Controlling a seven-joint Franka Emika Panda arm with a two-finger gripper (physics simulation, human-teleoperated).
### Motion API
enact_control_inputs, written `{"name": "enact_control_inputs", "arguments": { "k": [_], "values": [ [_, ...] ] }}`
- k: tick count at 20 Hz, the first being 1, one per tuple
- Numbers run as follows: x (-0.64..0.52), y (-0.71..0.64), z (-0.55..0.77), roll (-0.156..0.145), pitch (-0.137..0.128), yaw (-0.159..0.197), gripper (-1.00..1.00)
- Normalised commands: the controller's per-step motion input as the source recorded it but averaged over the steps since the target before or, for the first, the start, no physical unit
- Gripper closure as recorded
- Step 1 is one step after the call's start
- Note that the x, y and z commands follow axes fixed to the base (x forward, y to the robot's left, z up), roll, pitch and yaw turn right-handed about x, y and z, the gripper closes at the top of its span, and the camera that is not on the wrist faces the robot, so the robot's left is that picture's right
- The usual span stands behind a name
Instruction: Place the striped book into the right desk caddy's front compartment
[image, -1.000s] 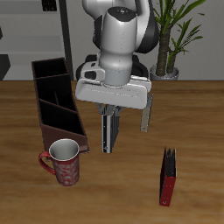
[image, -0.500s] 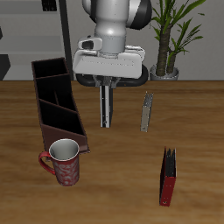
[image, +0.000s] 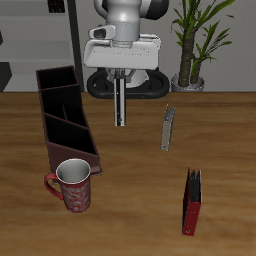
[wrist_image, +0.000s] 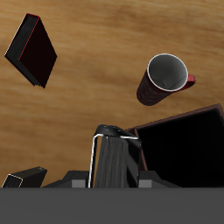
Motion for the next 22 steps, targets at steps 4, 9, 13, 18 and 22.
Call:
{"name": "enact_control_inputs", "arguments": {
  "k": [4,9,13,18,22],
  "values": [
    [-0.39,-0.11,0.09,-0.003,-0.016,0.074,1.0],
    [-0.36,-0.18,0.11,-0.026,-0.024,0.07,1.0],
    [-0.21,-0.13,0.02,-0.016,0.006,0.024,1.0],
    [-0.32,-0.23,-0.06,-0.032,0.009,0.062,1.0],
    [-0.24,-0.1,-0.09,-0.003,0.012,0.049,1.0]
  ]
}}
